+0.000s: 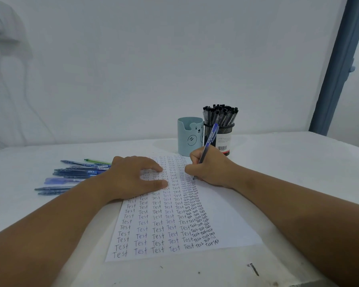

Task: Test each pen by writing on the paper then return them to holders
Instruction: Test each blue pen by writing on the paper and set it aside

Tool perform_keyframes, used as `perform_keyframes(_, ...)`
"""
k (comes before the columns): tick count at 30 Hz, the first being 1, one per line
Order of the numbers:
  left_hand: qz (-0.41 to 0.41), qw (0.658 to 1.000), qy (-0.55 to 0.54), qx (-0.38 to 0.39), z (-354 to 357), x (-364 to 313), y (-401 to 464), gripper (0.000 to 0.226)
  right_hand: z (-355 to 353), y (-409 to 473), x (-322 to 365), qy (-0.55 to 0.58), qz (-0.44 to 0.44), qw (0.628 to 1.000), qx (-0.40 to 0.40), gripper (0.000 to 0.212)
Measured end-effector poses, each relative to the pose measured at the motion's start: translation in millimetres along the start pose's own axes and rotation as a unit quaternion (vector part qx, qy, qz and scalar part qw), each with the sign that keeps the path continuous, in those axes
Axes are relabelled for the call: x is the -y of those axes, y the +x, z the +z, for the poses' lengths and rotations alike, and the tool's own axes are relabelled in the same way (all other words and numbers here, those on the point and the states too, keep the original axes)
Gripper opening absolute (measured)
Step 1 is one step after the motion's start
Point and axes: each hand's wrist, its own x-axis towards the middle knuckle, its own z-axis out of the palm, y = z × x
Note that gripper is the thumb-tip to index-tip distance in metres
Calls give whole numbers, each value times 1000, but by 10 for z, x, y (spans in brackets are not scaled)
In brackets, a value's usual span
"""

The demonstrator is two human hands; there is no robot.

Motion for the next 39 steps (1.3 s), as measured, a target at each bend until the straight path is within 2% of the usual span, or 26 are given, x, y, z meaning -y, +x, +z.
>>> perform_keyframes(7, -5, 1000, 9, 5, -20, -33, -52, 72, -3, -13, 0, -12, -9, 1000, -9, 41)
perform_keyframes(12, -8, 1000, 11, 0, -16, -10, -67, 64, 2, -13, 12, -20, -2, 1000, -8, 43)
perform_keyframes(16, -5, 1000, 9, 7, -18, 16, -61, 69, 0, 4, -6, -25, -4, 1000, -10, 40)
perform_keyframes(31, -22, 1000, -3, 2, -7, 11, -44, 66, -3, 11, -33, -18, -20, 1000, -3, 43)
perform_keyframes(36, -28, 999, -17, 3, -19, 8, -56, 65, -25, 20, -70, 44, 14, 998, -44, 43)
perform_keyframes(39, -31, 999, -14, 2, -16, -6, -65, 62, -19, 18, -48, 84, 24, 995, -40, 48)
